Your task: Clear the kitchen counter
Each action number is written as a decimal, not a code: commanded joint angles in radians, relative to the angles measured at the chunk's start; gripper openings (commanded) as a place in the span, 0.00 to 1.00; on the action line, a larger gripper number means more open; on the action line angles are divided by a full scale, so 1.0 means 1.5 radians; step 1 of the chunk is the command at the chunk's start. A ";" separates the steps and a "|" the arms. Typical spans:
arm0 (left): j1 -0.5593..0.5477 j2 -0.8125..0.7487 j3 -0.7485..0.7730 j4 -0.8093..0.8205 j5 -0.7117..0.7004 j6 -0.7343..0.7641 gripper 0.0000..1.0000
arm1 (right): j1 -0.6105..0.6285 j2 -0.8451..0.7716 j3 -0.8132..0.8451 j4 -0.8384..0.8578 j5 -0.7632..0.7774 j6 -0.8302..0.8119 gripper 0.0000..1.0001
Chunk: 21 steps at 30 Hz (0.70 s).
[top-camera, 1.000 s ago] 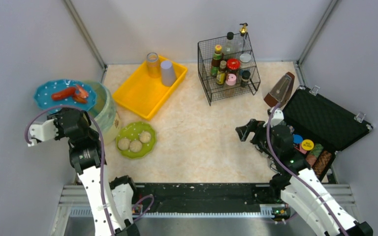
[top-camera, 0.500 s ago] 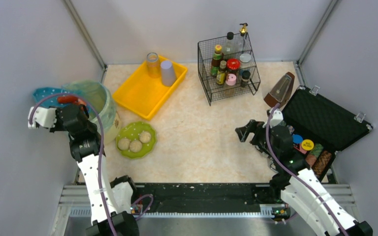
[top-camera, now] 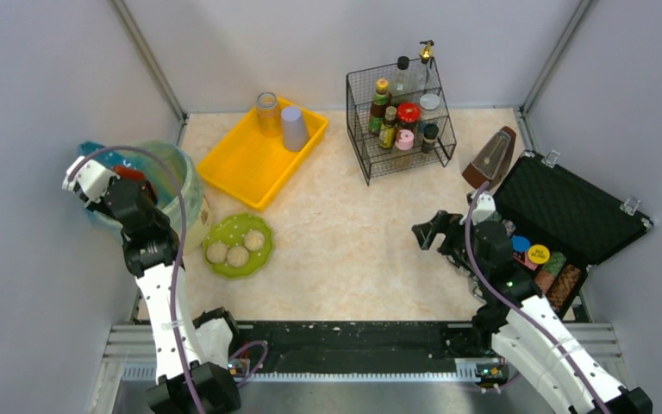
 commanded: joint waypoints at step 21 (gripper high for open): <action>-0.041 -0.070 -0.007 0.254 0.171 0.256 0.00 | 0.008 -0.002 -0.010 0.047 -0.022 -0.008 0.92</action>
